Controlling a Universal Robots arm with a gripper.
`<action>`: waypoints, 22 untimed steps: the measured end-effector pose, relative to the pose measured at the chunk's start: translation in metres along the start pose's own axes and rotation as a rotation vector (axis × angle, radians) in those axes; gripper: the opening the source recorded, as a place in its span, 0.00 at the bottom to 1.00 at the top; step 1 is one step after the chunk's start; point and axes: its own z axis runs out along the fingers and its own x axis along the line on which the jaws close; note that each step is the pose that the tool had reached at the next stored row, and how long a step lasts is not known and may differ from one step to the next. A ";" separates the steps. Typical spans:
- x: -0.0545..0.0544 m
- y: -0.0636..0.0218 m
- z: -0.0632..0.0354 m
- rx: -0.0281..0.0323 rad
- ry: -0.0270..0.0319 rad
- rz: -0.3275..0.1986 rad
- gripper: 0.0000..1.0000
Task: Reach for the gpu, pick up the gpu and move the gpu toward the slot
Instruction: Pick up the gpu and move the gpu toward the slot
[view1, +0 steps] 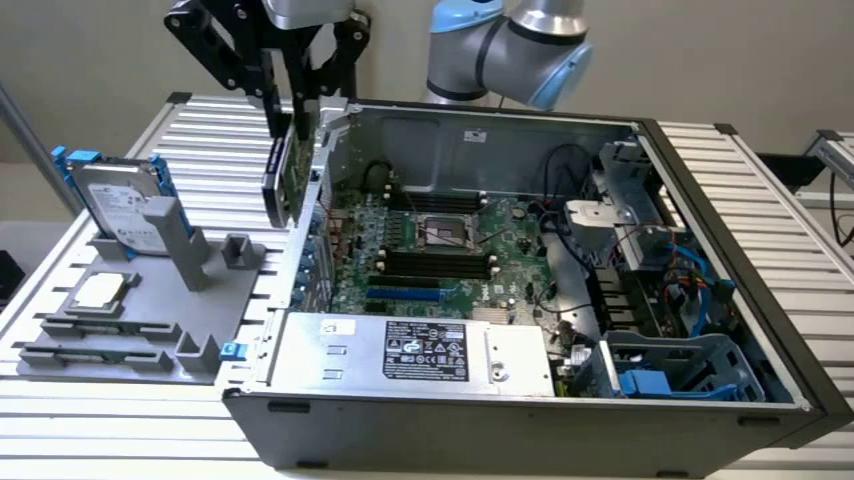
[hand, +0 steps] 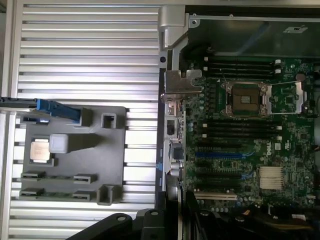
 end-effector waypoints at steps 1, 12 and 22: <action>-0.005 0.0000 -0.0001 0.0000 0.0004 0.000 0.26; -0.055 -0.0003 0.0012 0.0001 0.0046 0.000 0.26; -0.098 0.0036 0.0086 0.0070 0.0105 0.001 0.26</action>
